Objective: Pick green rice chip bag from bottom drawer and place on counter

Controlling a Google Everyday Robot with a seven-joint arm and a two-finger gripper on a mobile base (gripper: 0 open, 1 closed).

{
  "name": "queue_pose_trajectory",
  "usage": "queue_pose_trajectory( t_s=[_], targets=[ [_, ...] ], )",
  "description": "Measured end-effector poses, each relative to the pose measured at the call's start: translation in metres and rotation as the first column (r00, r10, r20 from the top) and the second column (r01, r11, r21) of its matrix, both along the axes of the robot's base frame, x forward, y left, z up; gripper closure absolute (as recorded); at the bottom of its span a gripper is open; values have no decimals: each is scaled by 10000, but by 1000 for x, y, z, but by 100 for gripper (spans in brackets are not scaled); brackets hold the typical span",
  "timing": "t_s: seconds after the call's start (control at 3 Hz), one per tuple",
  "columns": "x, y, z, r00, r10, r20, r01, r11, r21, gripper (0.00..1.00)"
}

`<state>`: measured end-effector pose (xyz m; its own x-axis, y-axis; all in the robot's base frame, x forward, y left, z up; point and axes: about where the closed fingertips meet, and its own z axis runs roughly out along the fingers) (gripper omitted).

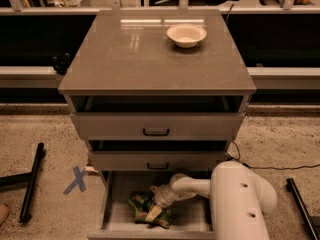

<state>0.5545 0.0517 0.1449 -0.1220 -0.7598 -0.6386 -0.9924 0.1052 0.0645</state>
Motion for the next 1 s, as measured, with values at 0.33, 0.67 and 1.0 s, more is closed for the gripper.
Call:
queue_pose_trajectory(
  t_s=[0.33, 0.67, 1.0],
  targets=[
    [-3, 1, -8, 9998, 3, -219, -5, 10000, -85, 38],
    [-10, -6, -1, 9996, -74, -265, 80, 9997, 225, 61],
    [-21, -26, 25, 9995, -297, 61, 290, 9952, 937, 85]
  ],
)
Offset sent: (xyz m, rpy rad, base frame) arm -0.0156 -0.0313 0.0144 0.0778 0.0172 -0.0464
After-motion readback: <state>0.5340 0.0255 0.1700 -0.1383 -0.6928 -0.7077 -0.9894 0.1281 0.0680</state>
